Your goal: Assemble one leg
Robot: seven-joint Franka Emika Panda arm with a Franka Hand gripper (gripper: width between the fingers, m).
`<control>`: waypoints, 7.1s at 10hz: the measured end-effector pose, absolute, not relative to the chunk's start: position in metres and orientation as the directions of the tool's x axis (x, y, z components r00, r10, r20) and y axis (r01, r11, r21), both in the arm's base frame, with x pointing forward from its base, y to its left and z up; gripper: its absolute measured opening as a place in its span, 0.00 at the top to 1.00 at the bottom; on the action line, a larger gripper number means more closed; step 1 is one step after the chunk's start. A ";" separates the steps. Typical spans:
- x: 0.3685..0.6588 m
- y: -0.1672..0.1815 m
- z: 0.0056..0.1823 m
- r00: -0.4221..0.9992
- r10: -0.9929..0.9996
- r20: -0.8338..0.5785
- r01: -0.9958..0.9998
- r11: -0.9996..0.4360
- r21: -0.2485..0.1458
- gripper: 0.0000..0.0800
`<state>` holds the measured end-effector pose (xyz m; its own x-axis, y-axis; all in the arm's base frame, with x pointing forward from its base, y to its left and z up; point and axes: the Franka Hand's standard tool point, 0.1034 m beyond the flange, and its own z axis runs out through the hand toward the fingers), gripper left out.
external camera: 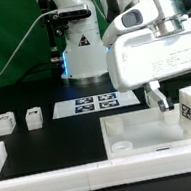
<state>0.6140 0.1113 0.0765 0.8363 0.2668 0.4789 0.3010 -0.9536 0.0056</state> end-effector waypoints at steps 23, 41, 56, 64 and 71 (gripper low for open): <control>0.627 0.106 0.094 0.922 0.358 -0.147 0.341 -0.932 -0.124 0.19; 0.632 0.115 0.081 0.987 -0.013 -0.160 -0.025 -0.997 -0.073 0.63; 0.631 0.121 0.080 0.298 -0.949 -0.107 -0.941 -0.311 0.131 0.30; 0.629 0.122 0.076 0.696 -0.699 -0.161 -0.698 -0.712 0.073 0.19; 0.629 0.119 0.076 0.986 -0.016 -0.166 -0.024 -0.999 -0.049 0.19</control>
Offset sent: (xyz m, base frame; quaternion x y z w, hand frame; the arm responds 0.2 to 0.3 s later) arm -0.0031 -0.0061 0.0248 0.0011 -0.0538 -0.0180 0.9984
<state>0.6293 0.1187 0.0755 0.9859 -0.0160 -0.1663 -0.0244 -0.9985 -0.0488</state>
